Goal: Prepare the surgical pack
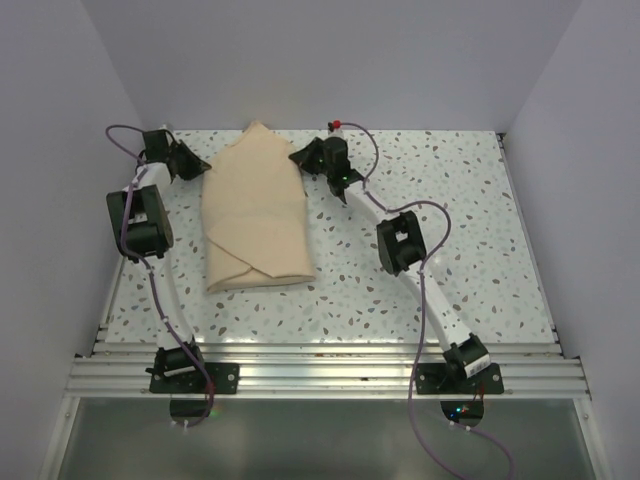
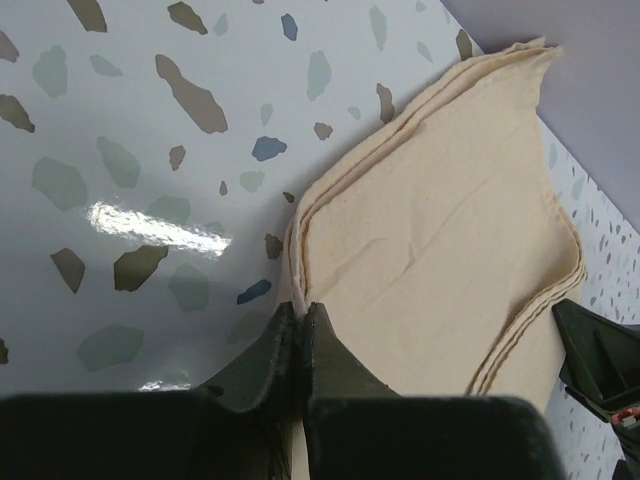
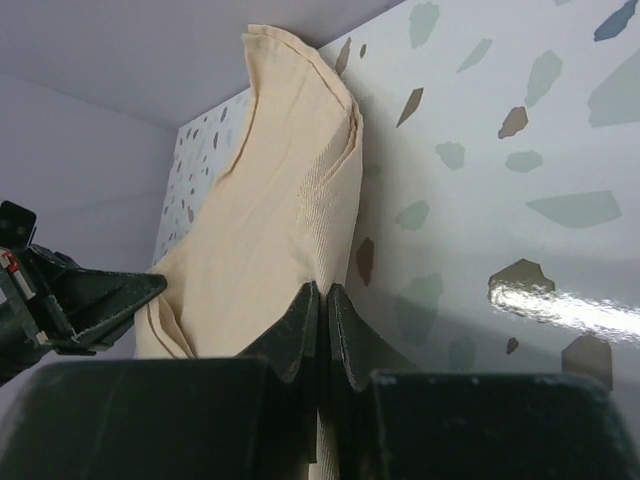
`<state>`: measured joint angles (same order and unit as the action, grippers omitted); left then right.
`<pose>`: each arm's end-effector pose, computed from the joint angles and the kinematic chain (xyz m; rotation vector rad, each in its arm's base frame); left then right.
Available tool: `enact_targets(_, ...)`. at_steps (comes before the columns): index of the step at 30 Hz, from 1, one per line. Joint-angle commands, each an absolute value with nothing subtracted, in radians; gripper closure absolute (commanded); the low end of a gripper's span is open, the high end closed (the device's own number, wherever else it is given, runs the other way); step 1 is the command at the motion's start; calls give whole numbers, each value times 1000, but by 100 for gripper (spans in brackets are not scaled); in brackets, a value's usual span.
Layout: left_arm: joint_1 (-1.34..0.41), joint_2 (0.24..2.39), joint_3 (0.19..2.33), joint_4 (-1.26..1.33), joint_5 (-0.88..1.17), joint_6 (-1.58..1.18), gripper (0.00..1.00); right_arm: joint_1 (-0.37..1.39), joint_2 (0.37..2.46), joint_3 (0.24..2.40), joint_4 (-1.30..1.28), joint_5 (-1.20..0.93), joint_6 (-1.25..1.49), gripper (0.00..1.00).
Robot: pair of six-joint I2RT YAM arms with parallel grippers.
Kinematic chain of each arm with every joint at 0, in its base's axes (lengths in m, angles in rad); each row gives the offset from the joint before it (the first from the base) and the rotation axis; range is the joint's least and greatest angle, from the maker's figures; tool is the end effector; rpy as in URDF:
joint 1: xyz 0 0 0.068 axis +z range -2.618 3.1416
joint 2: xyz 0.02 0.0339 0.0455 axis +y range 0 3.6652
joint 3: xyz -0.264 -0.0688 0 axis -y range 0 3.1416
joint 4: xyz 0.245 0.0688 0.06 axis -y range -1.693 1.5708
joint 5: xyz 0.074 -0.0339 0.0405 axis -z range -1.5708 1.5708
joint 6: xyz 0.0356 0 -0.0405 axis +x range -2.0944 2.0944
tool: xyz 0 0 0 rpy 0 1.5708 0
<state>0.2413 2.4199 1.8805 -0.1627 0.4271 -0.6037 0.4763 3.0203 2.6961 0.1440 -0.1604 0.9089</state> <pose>0.5283 0.1148 0.1448 -0.7240 2.1685 -0.6754 0.5669 0.2988 0.1047 0.2819 1.8738 1.1241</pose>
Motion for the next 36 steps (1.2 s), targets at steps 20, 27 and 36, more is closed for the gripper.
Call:
enact_targets(20,238,1915,1547,-344,528,-505,100,474,2380,2261,-90,-495,904,100)
enact_targets(27,236,1737,1336,-336,497,-480,100,479,2240,2117,-172,-531,841,100)
enact_targets(36,241,1605,1241,-431,422,-437,100,495,2088,1875,-236,-561,758,100)
